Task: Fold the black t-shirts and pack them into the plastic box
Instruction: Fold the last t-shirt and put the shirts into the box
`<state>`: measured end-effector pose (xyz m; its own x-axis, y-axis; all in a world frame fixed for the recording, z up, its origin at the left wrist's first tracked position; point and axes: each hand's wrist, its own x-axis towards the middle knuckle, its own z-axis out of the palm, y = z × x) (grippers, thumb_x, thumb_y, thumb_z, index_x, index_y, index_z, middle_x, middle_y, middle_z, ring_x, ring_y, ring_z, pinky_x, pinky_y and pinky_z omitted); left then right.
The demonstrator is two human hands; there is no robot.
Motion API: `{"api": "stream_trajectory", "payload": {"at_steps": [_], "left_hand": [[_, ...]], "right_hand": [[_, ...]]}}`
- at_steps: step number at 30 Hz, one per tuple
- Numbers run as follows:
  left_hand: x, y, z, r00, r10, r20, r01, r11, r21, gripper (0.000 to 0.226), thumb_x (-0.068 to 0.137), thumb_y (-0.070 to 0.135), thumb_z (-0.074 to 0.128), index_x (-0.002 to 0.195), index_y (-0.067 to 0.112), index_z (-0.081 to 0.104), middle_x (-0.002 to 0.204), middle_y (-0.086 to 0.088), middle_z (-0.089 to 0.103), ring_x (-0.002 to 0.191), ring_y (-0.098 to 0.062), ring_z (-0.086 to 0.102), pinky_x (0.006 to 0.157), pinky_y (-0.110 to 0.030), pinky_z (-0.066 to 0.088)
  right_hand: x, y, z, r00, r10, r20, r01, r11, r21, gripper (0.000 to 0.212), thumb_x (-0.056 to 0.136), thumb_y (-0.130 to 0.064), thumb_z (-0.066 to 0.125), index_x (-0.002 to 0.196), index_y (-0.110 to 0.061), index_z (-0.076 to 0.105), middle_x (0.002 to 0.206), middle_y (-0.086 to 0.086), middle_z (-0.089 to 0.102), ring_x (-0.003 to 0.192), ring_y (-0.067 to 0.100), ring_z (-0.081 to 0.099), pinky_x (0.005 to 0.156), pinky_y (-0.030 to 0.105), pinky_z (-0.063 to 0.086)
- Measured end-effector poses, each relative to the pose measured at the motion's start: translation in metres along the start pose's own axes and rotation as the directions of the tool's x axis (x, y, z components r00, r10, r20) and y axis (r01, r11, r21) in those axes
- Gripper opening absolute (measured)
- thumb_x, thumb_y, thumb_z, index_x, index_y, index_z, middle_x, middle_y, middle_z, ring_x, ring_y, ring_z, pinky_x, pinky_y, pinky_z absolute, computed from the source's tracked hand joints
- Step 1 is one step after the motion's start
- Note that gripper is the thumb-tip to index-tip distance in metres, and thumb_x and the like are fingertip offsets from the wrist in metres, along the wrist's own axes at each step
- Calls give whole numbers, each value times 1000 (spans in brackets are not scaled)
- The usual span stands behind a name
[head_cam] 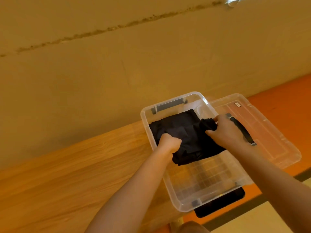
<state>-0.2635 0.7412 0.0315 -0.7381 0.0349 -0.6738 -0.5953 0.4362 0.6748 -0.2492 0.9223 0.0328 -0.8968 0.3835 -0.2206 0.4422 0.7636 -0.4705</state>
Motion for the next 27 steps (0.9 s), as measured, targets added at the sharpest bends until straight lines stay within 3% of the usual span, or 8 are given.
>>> {"api": "stream_trajectory", "payload": {"at_steps": [2, 5, 7, 11, 13, 17, 22, 27], "left_hand": [[5, -4, 13, 996, -84, -8, 84, 996, 13, 48, 100, 13, 47, 144, 2, 29, 104, -10, 50, 84, -20, 49, 68, -19, 40], [12, -8, 25, 974, -221, -56, 219, 975, -46, 58, 102, 13, 37, 152, 5, 8, 148, -16, 33, 127, -31, 42, 101, -33, 39], [11, -12, 33, 951, -292, -99, 285, 955, -78, 58, 104, 14, 30, 153, 7, -1, 155, -14, 22, 135, -32, 34, 110, -36, 31], [13, -24, 42, 948, -293, -123, 282, 954, -97, 49, 100, 13, 38, 144, -6, 28, 143, -18, 42, 128, -31, 46, 94, -28, 41], [17, -29, 41, 953, -263, -147, 263, 965, -22, 43, 98, 7, 42, 137, -8, 36, 137, -21, 48, 123, -33, 51, 84, -29, 44], [24, -33, 41, 926, -318, -205, 326, 945, 2, 42, 97, 10, 43, 138, 5, 34, 137, -13, 39, 118, -31, 47, 97, -36, 44], [25, -41, 53, 930, -145, -338, 165, 986, 30, 69, 98, 10, 45, 151, 21, 3, 153, -6, 22, 129, -28, 43, 104, -42, 43], [3, -56, 67, 916, 298, -268, -83, 795, 601, 107, 93, 5, 53, 133, 16, -46, 149, -14, -39, 144, -29, -21, 121, -43, 3]], "right_hand": [[1, 5, 16, 1000, -30, 4, 30, 997, -71, 31, 85, -25, 69, 106, -13, 49, 85, 1, 55, 76, 19, 57, 64, 33, 46], [7, 6, 36, 999, -23, 47, 31, 983, -181, 24, 89, -26, 65, 101, -13, 48, 90, 2, 56, 76, 18, 55, 67, 31, 46], [9, 10, 43, 996, 2, 86, 25, 951, -310, 20, 93, -25, 59, 103, -10, 49, 86, 1, 52, 76, 16, 54, 68, 26, 43], [13, 27, 48, 990, 35, 137, 9, 951, -309, 28, 92, -16, 57, 72, -14, 37, 67, -2, 40, 56, 9, 40, 48, 20, 28], [14, 35, 48, 985, 45, 164, -9, 976, -216, 24, 91, -18, 60, 78, -16, 40, 73, 0, 46, 61, 10, 44, 50, 22, 32], [16, 37, 55, 989, -6, 145, 19, 996, -85, 19, 91, -19, 60, 100, -10, 46, 76, -3, 44, 63, 10, 43, 53, 25, 33], [12, 35, 71, 996, -91, 8, 91, 980, -179, 25, 92, -10, 57, 115, -7, 46, 109, 9, 52, 86, 20, 52, 63, 23, 36], [5, 34, 78, 929, -353, -109, 314, 911, -268, 38, 65, 7, 75, 98, -2, 57, 95, 16, 57, 76, 31, 58, 62, 37, 50]]}}
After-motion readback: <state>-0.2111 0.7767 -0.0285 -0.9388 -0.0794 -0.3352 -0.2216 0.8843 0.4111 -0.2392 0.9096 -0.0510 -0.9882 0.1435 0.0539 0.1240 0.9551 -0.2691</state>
